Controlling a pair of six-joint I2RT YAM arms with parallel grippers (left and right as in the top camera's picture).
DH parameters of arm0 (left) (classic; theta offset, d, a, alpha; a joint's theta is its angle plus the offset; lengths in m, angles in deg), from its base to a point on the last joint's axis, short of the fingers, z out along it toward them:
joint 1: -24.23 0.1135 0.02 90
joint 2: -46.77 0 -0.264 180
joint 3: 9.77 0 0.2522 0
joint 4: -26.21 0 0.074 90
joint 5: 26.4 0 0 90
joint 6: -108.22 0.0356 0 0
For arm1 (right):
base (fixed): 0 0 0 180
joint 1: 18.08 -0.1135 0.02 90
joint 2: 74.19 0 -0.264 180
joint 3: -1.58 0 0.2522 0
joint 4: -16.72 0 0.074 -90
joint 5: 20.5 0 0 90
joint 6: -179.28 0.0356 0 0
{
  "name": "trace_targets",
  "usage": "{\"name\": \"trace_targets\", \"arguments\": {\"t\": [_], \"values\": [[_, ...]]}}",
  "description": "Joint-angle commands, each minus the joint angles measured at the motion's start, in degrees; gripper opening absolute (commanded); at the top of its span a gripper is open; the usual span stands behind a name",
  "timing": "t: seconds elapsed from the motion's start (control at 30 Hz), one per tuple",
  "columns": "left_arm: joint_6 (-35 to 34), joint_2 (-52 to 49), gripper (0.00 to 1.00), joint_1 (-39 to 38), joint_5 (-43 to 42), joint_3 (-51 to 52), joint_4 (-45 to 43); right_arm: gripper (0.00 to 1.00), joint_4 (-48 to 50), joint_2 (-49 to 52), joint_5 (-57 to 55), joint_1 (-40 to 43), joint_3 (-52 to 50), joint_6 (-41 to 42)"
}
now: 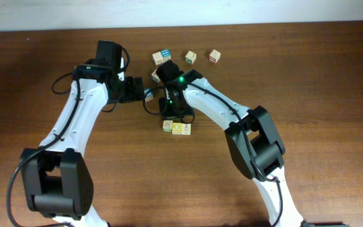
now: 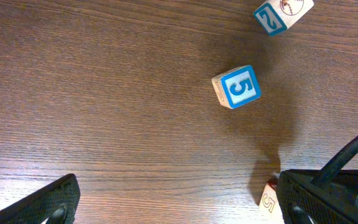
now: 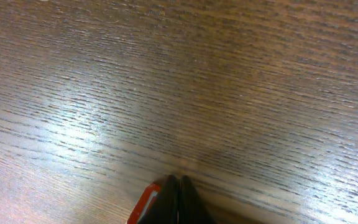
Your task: Rotate 4 blocks
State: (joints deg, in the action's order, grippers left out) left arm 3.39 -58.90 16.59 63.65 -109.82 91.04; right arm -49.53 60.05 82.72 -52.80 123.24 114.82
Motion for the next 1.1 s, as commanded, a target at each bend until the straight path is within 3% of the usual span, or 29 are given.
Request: {"name": "trace_targets", "arguments": {"t": [0.0,0.23,0.47,0.67,1.07], "values": [[-0.37,-0.74,0.99,-0.13,0.37,-0.76,0.04,0.04,-0.26,0.83,0.35,-0.7,0.68,0.22],[-0.37,-0.74,0.99,-0.13,0.37,-0.76,0.04,0.04,-0.63,0.83,0.33,-0.7,0.7,-0.24],[-0.37,-0.74,0.99,-0.13,0.37,-0.76,0.04,0.08,3.56,0.81,4.22,-0.55,2.05,-7.45],[-0.37,-0.74,0.99,-0.13,0.39,-0.76,0.04,0.09,3.28,0.81,11.93,-0.57,2.08,-6.62],[-0.37,-0.74,0.99,-0.13,0.37,-0.76,0.04,0.09,-0.22,0.81,10.34,-0.52,2.05,-5.6]]}}
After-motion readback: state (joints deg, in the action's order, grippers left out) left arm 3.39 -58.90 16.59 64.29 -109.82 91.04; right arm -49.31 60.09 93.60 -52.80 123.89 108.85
